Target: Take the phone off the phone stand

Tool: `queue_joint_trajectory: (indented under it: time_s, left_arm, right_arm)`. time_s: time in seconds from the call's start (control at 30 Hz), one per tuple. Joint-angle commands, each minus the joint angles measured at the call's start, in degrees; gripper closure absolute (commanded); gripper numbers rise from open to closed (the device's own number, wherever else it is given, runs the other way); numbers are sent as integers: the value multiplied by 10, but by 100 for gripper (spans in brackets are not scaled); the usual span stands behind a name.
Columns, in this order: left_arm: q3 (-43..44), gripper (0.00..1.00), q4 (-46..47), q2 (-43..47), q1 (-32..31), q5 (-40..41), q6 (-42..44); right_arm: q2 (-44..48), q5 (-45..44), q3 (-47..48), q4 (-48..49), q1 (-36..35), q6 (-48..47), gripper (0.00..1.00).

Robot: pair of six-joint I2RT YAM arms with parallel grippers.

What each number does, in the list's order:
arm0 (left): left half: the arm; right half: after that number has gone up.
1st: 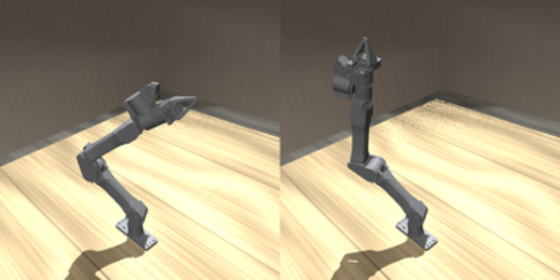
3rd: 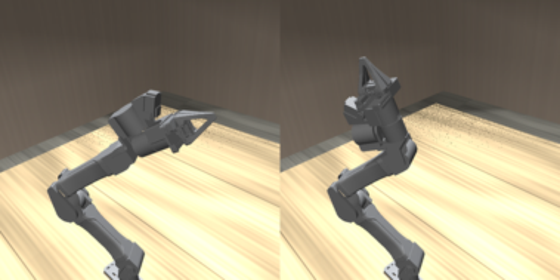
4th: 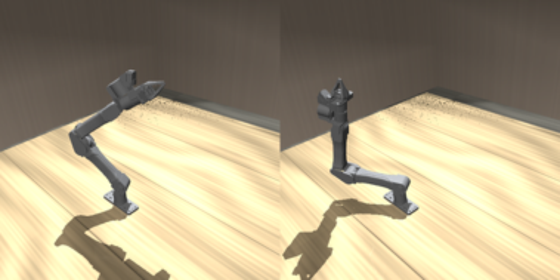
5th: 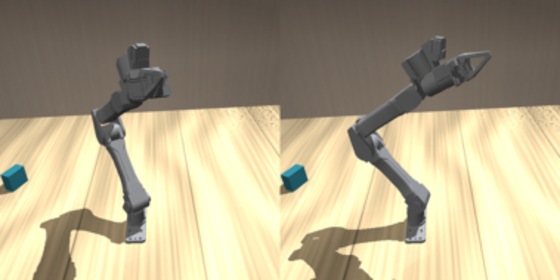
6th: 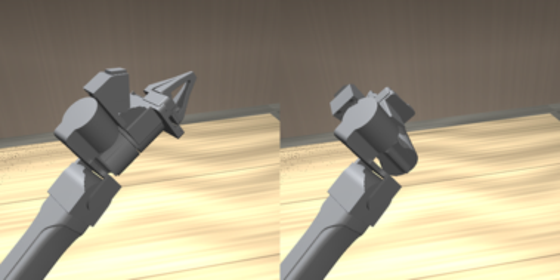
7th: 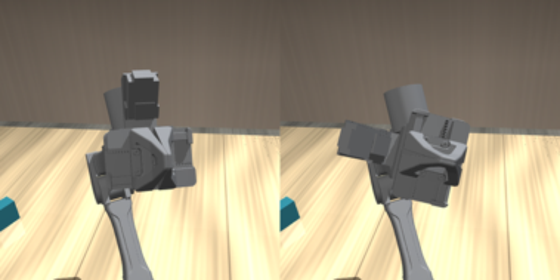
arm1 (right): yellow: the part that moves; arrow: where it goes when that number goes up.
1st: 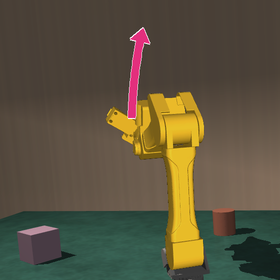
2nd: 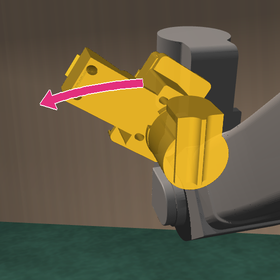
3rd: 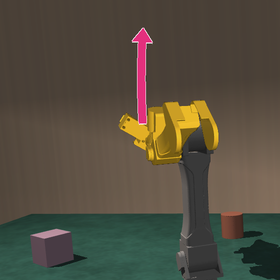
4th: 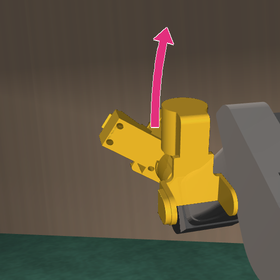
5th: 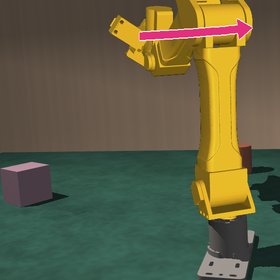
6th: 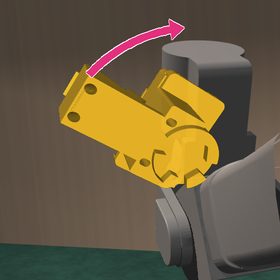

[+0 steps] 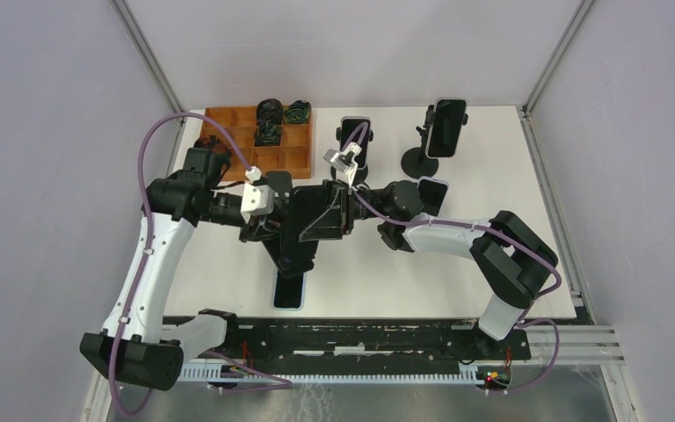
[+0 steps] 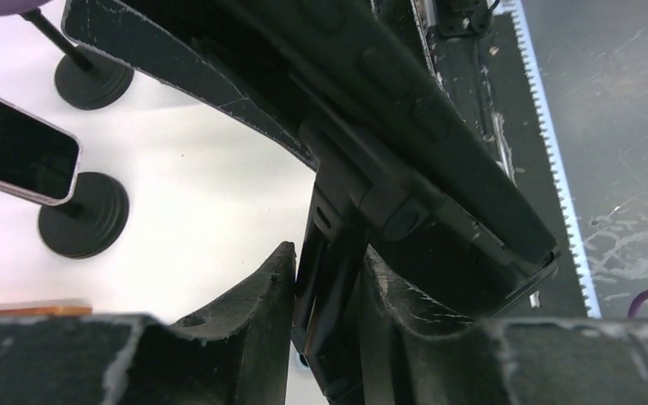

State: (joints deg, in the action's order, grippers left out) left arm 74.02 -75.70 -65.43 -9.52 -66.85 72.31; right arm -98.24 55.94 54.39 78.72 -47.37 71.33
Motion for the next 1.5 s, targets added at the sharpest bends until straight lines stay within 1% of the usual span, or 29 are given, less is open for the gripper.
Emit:
queue_joint_trajectory:
  time_s: [0.0,0.1,0.17,0.2,0.23,0.27,0.33,0.37,0.43,0.53,0.77,0.83,0.97,1.17,1.3,1.37,1.47]
  left_arm:
    - [-1,64,9,36,-2,17,3]
    - [0,67,0,44,-2,15,21]
    - [9,67,-49,41,-3,14,81]
    - [17,70,-80,37,-6,18,107]
    - [22,74,-82,34,-10,24,105]
    - [25,80,-82,33,-12,30,104]
    - [27,95,-82,35,-15,36,111]
    - [28,98,-82,35,-15,36,112]
    - [33,98,-82,32,-16,33,108]
    - [40,98,-82,30,-18,32,104]
    - [33,98,-83,34,-20,23,96]
    - [27,98,-82,35,-23,23,98]
    - [32,98,-83,26,-24,19,84]
    - [22,98,-83,32,-23,5,58]
    - [7,98,-83,44,-23,-6,39]
    - [5,98,-83,45,-24,-16,28]
    - [6,98,-83,43,-24,-31,9]
  right_arm:
    - [35,-75,29,-27,-21,-44,100]
    - [38,-99,28,-38,-32,-43,100]
    - [41,-112,25,-45,-33,-29,100]
    - [44,-119,21,-42,-33,-19,100]
    - [47,-124,16,-37,-33,-10,100]
    - [51,-129,12,-37,-33,-7,100]
    - [61,-135,6,-44,-33,-7,96]
    - [64,-137,4,-57,-33,-11,93]
    - [71,-140,4,-86,-31,-18,92]
    - [78,-142,-1,-101,-27,-19,89]
    - [115,-168,-8,-164,-5,-22,85]
    - [127,-176,-1,-203,-5,-41,77]
    - [150,-193,-10,-254,-5,-77,71]
    - [167,-205,-12,-280,1,-96,66]
    - [174,-217,-17,-284,4,-101,59]
    - [178,-226,-21,-282,4,-104,53]
    - [180,-237,-23,-276,3,-106,51]
